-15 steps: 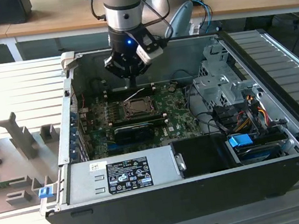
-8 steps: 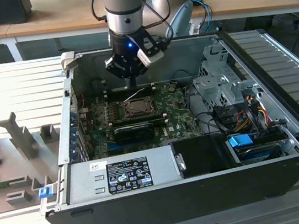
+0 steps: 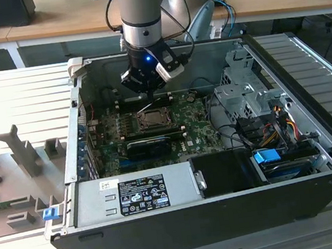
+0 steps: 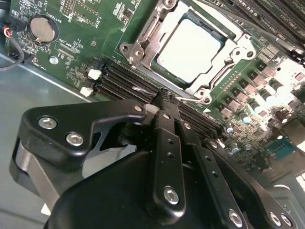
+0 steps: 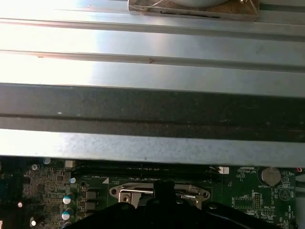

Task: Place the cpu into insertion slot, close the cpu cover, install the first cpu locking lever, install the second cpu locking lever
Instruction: 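Install the first cpu locking lever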

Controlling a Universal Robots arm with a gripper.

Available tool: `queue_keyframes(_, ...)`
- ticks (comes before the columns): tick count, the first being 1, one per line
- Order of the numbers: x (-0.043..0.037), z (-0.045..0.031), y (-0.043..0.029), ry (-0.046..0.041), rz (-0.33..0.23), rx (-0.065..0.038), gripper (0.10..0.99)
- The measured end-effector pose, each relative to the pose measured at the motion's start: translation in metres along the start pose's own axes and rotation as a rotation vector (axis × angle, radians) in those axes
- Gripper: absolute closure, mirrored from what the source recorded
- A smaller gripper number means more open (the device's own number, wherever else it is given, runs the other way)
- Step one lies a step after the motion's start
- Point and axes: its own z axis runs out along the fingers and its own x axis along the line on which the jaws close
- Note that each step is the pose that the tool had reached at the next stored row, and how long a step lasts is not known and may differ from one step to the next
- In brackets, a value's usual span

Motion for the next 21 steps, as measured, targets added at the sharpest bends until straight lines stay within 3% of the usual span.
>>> queue_keyframes(9, -0.0021, 0.0068, 0.0061, -0.0001, 0.000, 0.000, 0.980)
queue_keyframes(21, -0.0136, 0.0150, 0.0051, 0.0000, 0.000, 0.000, 0.980)
